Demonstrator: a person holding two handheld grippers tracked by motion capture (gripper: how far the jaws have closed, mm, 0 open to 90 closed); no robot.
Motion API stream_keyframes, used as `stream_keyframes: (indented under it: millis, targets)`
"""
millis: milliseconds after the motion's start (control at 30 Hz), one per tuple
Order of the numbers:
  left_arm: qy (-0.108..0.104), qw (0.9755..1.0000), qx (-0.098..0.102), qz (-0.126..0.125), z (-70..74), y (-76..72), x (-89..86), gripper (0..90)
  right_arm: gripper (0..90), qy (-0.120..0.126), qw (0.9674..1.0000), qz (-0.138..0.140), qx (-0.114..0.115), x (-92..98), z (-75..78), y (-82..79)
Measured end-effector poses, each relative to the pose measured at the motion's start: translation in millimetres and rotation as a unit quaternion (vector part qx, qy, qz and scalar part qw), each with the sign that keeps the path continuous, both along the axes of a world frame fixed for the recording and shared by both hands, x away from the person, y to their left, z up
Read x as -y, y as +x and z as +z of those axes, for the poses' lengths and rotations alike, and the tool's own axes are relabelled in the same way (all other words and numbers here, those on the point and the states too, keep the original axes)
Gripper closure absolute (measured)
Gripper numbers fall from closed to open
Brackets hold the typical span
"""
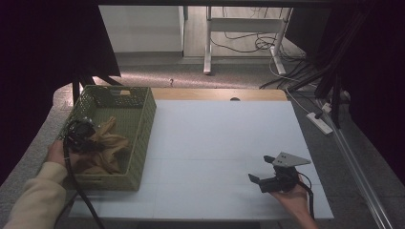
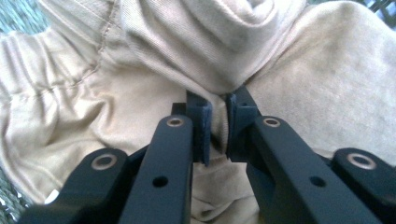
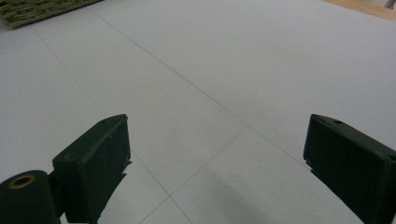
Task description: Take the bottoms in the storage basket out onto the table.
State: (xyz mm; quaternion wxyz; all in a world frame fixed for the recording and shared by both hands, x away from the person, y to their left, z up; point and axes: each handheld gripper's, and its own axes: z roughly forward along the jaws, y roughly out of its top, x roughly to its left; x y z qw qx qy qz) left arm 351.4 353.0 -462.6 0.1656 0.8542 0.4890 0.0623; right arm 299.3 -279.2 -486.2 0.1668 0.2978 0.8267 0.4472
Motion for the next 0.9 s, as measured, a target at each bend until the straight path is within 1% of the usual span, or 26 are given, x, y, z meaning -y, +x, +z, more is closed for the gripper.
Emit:
stream_keyframes:
  millis: [100, 167, 233, 400, 467, 600, 733, 767, 800, 900]
  targets:
    - [-0.006, 0.9999, 0.011, 0.005, 4.3, -1.3, 1.1, 81.9, 7.5, -0.001, 1.0000, 0.000, 0.001, -0.2, 0.1, -0.4]
    - [-0.020, 0.9996, 0.018, 0.011, 6.5, -2.8, -0.1, 81.9, 7.5, 0.000, 1.0000, -0.001, 0.001, 0.0, 0.1, -0.4]
    - [-0.035, 0.9989, 0.027, 0.018, 7.6, -5.4, -1.8, 81.9, 7.5, 0.000, 1.0000, -0.001, 0.001, 0.3, 0.2, -0.4]
    - [-0.058, 0.9962, 0.053, 0.038, 10.8, -13.0, -6.4, 81.9, 7.5, 0.000, 1.0000, -0.002, 0.000, 0.2, 0.3, -0.4]
    - [-0.071, 0.9944, 0.063, 0.046, 12.1, -16.6, -7.8, 81.9, 7.5, 0.002, 1.0000, -0.002, 0.001, -0.1, 0.2, -0.4]
    - [-0.080, 0.9915, 0.087, 0.054, 15.5, -23.3, -8.2, 82.0, 7.5, 0.002, 1.0000, -0.002, 0.000, 0.3, 0.3, 0.0]
    - [-0.097, 0.9873, 0.110, 0.061, 18.5, -30.9, -8.1, 82.0, 7.5, 0.003, 1.0000, -0.004, 0.000, 0.8, 0.9, -0.3]
    - [-0.111, 0.9842, 0.121, 0.066, 19.3, -35.3, -9.4, 82.0, 7.5, 0.002, 1.0000, -0.005, 0.000, 0.9, 0.8, -0.5]
    - [-0.111, 0.9842, 0.121, 0.066, 19.3, -35.3, -9.4, 82.0, 7.5, 0.002, 1.0000, -0.005, 0.000, 0.9, 0.8, -0.5]
    - [-0.119, 0.9811, 0.134, 0.073, 20.8, -40.2, -12.0, 82.2, 7.6, 0.002, 1.0000, -0.004, 0.002, 0.8, 0.9, -1.1]
